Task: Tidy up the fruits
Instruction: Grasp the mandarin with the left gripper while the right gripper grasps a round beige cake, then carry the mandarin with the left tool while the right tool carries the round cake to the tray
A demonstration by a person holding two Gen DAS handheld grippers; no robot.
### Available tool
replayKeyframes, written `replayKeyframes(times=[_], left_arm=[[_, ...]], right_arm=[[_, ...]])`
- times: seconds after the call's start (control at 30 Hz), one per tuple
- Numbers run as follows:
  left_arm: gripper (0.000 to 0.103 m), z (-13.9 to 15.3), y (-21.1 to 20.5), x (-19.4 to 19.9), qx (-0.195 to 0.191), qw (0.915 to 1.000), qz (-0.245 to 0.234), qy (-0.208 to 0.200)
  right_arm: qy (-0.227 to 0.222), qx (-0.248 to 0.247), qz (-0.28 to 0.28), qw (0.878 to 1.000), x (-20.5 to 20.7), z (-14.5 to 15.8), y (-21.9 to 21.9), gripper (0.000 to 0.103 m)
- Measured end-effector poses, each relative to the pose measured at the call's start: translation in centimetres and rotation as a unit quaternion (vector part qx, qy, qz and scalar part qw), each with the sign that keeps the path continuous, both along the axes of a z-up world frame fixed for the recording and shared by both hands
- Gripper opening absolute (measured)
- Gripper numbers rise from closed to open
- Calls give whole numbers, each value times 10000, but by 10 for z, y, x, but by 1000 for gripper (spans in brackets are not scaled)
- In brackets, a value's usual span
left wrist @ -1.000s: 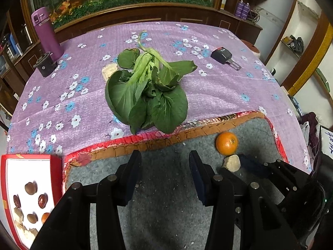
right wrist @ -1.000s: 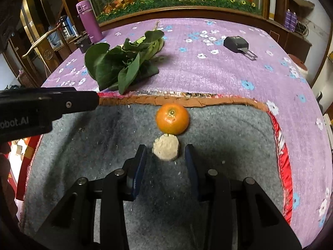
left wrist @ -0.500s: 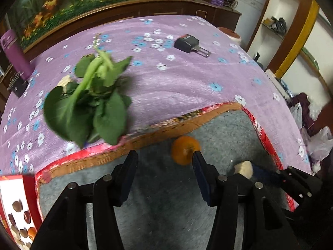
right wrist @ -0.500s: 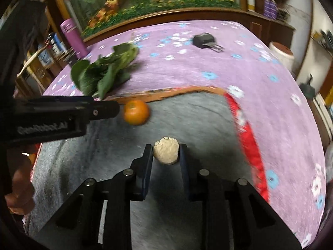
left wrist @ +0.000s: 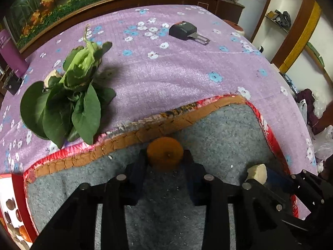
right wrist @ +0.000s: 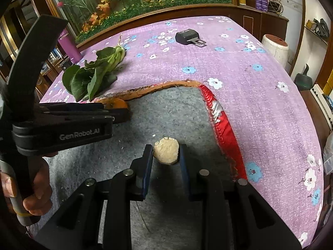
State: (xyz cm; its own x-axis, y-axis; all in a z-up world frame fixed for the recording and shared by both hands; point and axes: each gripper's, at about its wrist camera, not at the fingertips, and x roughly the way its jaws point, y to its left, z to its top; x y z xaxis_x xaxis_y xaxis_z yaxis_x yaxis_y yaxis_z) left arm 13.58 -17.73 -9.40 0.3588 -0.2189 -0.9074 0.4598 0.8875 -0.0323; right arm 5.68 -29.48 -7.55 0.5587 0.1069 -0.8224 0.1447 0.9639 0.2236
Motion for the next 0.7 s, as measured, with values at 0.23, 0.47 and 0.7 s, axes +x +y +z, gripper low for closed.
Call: replayKeyframes(times=[0.23,0.47,0.7], left_arm=[[33,3,4,-5,49,9998,145,-124],[33,12,13,-12,62,9994,221,-248],[33,13,23,-17,56,9992,321,-248]], right_arm=[[-23,5,38,10000,-1,3,2,27],[-53,5,147,9999,2,6,13,27],[-56,12,244,9997,0,8,23,27]])
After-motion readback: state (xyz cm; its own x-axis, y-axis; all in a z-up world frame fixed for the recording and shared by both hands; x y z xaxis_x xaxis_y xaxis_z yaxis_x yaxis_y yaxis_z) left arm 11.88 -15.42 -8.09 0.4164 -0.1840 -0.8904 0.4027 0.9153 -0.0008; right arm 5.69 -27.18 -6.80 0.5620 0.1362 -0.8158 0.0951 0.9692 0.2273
